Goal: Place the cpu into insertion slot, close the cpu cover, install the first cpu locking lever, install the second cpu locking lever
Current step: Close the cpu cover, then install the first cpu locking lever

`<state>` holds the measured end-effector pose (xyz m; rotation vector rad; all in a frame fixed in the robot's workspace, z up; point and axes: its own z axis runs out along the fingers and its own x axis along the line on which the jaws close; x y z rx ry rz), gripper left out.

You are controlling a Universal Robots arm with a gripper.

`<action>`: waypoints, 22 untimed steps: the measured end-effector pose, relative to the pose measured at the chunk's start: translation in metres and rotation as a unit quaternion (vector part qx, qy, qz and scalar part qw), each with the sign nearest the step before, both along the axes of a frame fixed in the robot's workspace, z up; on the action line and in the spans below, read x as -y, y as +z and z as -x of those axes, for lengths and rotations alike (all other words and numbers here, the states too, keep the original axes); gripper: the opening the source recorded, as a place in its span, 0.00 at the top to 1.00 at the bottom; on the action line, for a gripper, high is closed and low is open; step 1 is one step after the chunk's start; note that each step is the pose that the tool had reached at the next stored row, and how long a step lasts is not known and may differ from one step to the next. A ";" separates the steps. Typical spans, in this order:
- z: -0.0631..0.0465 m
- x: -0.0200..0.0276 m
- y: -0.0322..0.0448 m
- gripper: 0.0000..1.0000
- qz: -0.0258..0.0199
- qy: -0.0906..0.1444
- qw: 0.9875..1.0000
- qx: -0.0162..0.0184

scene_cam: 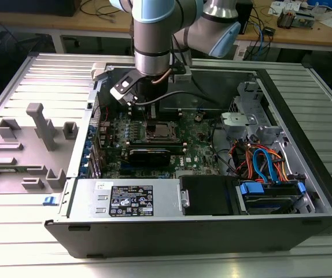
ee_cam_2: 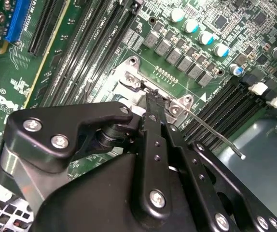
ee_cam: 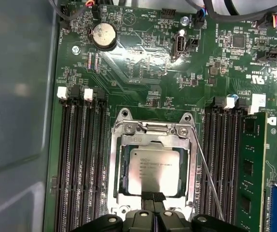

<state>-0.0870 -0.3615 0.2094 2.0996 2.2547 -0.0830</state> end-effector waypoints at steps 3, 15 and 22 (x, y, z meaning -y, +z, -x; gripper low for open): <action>-0.003 0.0000 0.0004 0.89 0.000 0.000 1.000 0.000; -0.027 0.0000 0.0004 0.89 0.000 0.000 1.000 -0.002; -0.027 0.0000 0.0004 0.89 0.000 0.000 1.000 -0.002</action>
